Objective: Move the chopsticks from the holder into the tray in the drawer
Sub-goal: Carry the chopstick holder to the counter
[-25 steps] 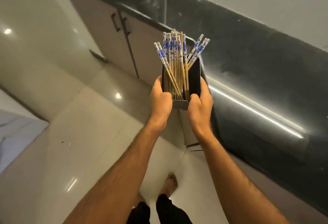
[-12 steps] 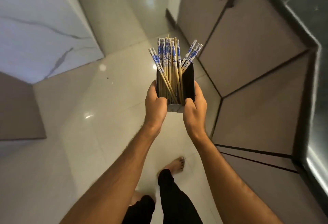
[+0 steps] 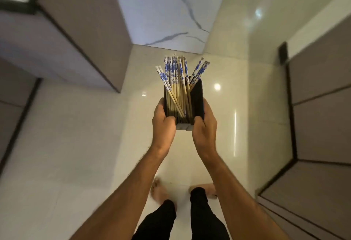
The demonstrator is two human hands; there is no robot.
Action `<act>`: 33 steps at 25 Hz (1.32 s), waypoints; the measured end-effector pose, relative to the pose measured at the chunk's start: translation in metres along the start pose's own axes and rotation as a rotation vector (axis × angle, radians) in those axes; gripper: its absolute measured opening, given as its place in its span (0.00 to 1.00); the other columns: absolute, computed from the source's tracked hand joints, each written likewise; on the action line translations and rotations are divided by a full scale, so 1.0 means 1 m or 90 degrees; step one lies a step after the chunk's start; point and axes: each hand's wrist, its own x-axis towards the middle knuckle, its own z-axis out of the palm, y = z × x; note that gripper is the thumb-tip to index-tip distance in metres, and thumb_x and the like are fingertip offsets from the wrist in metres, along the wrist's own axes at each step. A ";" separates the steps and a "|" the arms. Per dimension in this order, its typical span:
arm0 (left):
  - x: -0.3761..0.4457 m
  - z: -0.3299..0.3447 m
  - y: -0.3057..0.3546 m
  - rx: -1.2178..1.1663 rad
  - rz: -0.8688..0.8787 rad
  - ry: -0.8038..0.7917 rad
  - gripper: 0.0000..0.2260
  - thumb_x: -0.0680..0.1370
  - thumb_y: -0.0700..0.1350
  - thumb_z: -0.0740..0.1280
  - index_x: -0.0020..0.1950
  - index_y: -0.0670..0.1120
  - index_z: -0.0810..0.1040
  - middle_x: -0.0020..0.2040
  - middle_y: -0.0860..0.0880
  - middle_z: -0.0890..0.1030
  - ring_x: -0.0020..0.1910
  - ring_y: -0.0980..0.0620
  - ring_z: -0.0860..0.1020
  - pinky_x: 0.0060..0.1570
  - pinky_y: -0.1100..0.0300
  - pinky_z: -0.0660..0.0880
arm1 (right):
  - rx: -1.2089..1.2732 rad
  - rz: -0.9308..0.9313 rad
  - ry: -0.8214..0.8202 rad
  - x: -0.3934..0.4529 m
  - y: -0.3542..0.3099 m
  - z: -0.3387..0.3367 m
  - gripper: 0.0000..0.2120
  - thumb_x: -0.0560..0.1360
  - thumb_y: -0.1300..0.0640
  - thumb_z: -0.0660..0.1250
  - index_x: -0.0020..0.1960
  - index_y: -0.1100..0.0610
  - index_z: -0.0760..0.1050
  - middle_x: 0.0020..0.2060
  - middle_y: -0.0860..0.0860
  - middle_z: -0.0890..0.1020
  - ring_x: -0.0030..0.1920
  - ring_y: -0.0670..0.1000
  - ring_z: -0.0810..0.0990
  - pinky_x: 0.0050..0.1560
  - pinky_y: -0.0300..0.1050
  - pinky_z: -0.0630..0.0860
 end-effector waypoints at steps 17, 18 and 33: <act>-0.139 -0.418 -0.023 -0.185 0.018 0.601 0.26 0.72 0.40 0.59 0.62 0.66 0.73 0.62 0.56 0.79 0.64 0.58 0.77 0.54 0.63 0.80 | -0.100 -0.167 -0.627 -0.235 -0.089 0.374 0.28 0.77 0.71 0.54 0.71 0.50 0.71 0.61 0.47 0.80 0.63 0.47 0.78 0.62 0.51 0.81; -0.150 -0.440 -0.025 -0.195 0.020 0.635 0.26 0.72 0.39 0.59 0.64 0.63 0.73 0.62 0.55 0.79 0.64 0.58 0.77 0.55 0.62 0.80 | -0.101 -0.180 -0.661 -0.252 -0.093 0.392 0.27 0.78 0.71 0.54 0.71 0.49 0.72 0.60 0.47 0.79 0.62 0.46 0.79 0.61 0.51 0.81; -0.268 -0.739 -0.014 -0.276 0.043 0.939 0.23 0.79 0.32 0.59 0.71 0.51 0.72 0.60 0.53 0.80 0.62 0.54 0.79 0.56 0.56 0.81 | -0.069 -0.286 -0.969 -0.480 -0.157 0.658 0.25 0.81 0.70 0.54 0.75 0.54 0.69 0.65 0.52 0.79 0.66 0.50 0.78 0.62 0.52 0.81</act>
